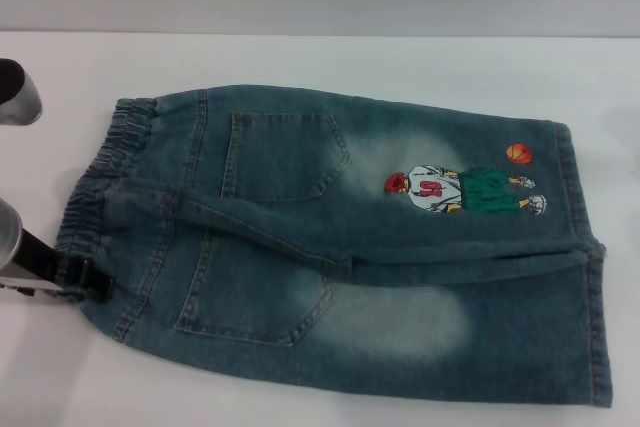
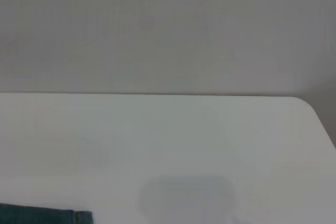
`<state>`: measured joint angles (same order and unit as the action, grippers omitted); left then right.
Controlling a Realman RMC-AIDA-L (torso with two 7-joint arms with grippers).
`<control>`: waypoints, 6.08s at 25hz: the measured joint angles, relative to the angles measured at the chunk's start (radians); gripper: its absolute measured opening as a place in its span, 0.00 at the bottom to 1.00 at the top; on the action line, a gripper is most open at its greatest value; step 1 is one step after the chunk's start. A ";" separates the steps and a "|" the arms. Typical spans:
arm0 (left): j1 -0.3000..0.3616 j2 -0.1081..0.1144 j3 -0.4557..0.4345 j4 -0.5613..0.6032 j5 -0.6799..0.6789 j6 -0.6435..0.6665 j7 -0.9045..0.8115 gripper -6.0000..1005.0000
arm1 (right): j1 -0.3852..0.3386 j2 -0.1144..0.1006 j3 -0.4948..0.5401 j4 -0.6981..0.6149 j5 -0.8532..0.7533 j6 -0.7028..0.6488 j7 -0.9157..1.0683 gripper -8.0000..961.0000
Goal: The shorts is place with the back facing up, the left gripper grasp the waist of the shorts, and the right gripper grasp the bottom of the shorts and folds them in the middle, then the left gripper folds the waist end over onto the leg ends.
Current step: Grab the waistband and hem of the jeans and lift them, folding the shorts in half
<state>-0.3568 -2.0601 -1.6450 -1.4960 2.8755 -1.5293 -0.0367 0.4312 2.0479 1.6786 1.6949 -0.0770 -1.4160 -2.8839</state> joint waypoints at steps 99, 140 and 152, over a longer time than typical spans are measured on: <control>-0.029 -0.004 0.093 -0.057 -0.079 0.089 -0.042 0.22 | -0.095 0.009 -0.220 0.178 0.290 -0.381 -0.002 0.67; -0.035 0.001 0.127 -0.114 -0.070 0.082 -0.043 0.22 | -0.192 0.022 -0.349 0.192 0.302 -0.478 0.001 0.67; -0.038 0.002 0.125 -0.119 -0.061 0.079 -0.041 0.22 | -0.198 0.023 -0.353 0.184 0.301 -0.466 0.001 0.67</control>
<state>-0.3952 -2.0585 -1.5203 -1.6146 2.8149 -1.4501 -0.0775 0.2334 2.0709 1.3253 1.8787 0.2241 -1.8816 -2.8825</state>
